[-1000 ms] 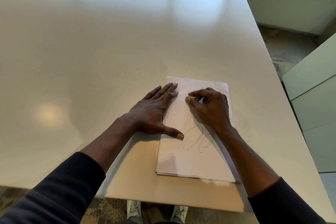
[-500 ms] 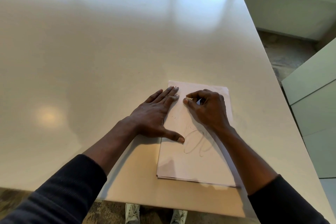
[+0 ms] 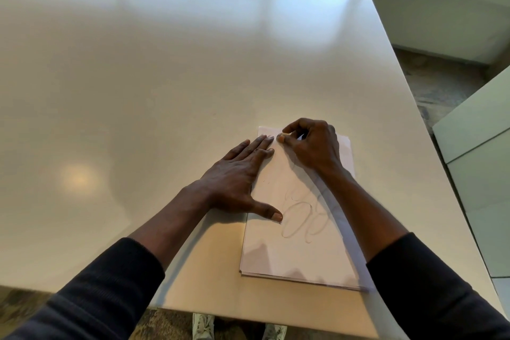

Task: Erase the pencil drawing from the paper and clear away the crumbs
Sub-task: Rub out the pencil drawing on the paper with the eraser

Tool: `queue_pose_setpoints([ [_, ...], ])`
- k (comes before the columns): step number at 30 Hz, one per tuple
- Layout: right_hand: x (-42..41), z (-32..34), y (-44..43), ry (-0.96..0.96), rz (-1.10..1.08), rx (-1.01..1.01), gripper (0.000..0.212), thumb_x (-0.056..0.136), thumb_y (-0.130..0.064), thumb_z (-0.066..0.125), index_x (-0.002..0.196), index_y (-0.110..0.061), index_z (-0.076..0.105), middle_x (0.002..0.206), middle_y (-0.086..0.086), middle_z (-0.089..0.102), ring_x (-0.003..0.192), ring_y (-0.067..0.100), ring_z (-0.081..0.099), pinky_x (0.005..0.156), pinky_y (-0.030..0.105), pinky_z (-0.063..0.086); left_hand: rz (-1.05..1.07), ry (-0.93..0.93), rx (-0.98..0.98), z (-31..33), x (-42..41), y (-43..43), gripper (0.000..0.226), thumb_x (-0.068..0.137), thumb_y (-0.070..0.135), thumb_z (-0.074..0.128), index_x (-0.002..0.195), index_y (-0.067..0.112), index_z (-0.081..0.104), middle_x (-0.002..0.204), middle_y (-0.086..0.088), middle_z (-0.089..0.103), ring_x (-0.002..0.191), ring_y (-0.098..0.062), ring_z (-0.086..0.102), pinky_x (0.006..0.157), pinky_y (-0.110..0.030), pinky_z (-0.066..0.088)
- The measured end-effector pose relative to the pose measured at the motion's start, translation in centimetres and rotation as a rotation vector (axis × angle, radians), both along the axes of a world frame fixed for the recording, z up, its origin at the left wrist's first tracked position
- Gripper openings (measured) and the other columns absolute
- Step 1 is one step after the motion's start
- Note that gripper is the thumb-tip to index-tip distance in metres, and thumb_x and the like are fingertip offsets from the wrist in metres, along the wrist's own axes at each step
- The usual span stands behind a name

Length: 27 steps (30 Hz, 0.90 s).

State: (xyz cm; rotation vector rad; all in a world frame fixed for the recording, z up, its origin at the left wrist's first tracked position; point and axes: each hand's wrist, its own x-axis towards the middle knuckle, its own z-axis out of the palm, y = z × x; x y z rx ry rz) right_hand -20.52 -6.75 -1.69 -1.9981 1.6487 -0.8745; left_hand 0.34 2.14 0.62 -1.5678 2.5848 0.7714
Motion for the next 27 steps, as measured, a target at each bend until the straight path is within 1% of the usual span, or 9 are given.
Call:
queue_pose_setpoints([
  [3,0.0,-0.1,0.3,-0.014,0.001,-0.004,0.019,0.086,-0.041,0.089,0.098,-0.028,0.082,0.085,-0.01,0.077,0.075,0.007,0.068,0.071,0.036,0.06,0.008,-0.003,-0.004,-0.1,0.0,-0.1,0.144,0.073,0.084,0.073,0.167,0.025,-0.018,0.16,0.02,-0.039,0.116,0.025,-0.057,0.101,-0.003,-0.035],
  [7,-0.9,-0.2,0.8,-0.02,0.014,0.038,0.018,0.082,-0.042,0.091,0.092,-0.031,0.082,0.082,-0.012,0.076,0.076,0.006,0.07,0.072,0.042,0.064,0.016,0.004,-0.015,-0.4,0.1,-0.1,0.146,0.07,0.089,0.071,0.169,0.025,-0.015,0.166,0.019,-0.036,0.125,0.022,-0.054,0.107,-0.007,-0.033],
  [10,-1.3,-0.1,0.7,-0.029,-0.075,0.018,0.018,0.084,-0.043,0.088,0.095,-0.029,0.083,0.083,-0.011,0.077,0.079,0.008,0.072,0.075,0.04,0.064,0.015,0.012,-0.006,-0.4,0.0,-0.1,0.146,0.066,0.092,0.066,0.17,0.026,-0.013,0.166,0.02,-0.038,0.125,0.022,-0.054,0.107,-0.007,-0.031],
  [14,-2.1,0.0,1.8,-0.023,0.062,0.042,0.017,0.082,-0.039,0.091,0.092,-0.029,0.083,0.077,-0.014,0.074,0.068,0.003,0.066,0.066,0.031,0.057,0.02,0.015,-0.013,-0.4,0.0,-0.1,0.145,0.067,0.092,0.067,0.17,0.026,-0.01,0.167,0.02,-0.037,0.127,0.021,-0.053,0.108,-0.008,-0.031],
  [16,-2.9,0.0,2.3,-0.02,0.087,0.06,0.016,0.081,-0.038,0.093,0.09,-0.029,0.083,0.076,-0.014,0.074,0.067,0.003,0.066,0.066,0.029,0.056,0.025,0.015,-0.017,-0.4,0.0,-0.1,0.144,0.068,0.091,0.068,0.17,0.026,-0.008,0.166,0.02,-0.036,0.128,0.021,-0.053,0.11,-0.009,-0.03],
  [20,-4.2,0.0,2.5,-0.078,-0.04,0.053,0.018,0.079,-0.04,0.093,0.089,-0.029,0.083,0.076,-0.013,0.077,0.07,0.009,0.071,0.068,0.038,0.062,0.025,-0.002,-0.029,-0.5,0.0,-0.2,0.145,0.067,0.094,0.066,0.171,0.025,-0.008,0.168,0.02,-0.036,0.133,0.018,-0.05,0.12,-0.017,-0.024],
  [23,-4.2,-0.1,3.7,-0.069,0.073,0.039,0.017,0.079,-0.036,0.094,0.089,-0.027,0.083,0.075,-0.011,0.076,0.065,0.013,0.068,0.065,0.041,0.06,0.023,-0.008,-0.039,-0.6,0.0,-0.3,0.145,0.066,0.096,0.065,0.171,0.024,-0.006,0.17,0.019,-0.034,0.141,0.013,-0.046,0.124,-0.021,-0.021],
  [25,-4.4,-0.2,4.1,-0.05,0.108,0.049,0.017,0.079,-0.037,0.094,0.089,-0.028,0.084,0.076,-0.011,0.077,0.065,0.014,0.068,0.065,0.043,0.06,0.019,-0.011,-0.036,-0.7,0.0,-0.3,0.145,0.067,0.095,0.066,0.171,0.025,-0.007,0.17,0.019,-0.035,0.138,0.014,-0.048,0.121,-0.018,-0.025],
  [27,-4.7,-0.3,3.8,-0.054,0.039,0.043,0.019,0.078,-0.041,0.093,0.089,-0.029,0.083,0.077,-0.013,0.077,0.068,0.012,0.069,0.068,0.045,0.062,0.015,-0.011,-0.032,-0.6,-0.1,-0.3,0.144,0.067,0.094,0.066,0.17,0.025,-0.008,0.169,0.019,-0.035,0.133,0.017,-0.051,0.114,-0.012,-0.029],
])
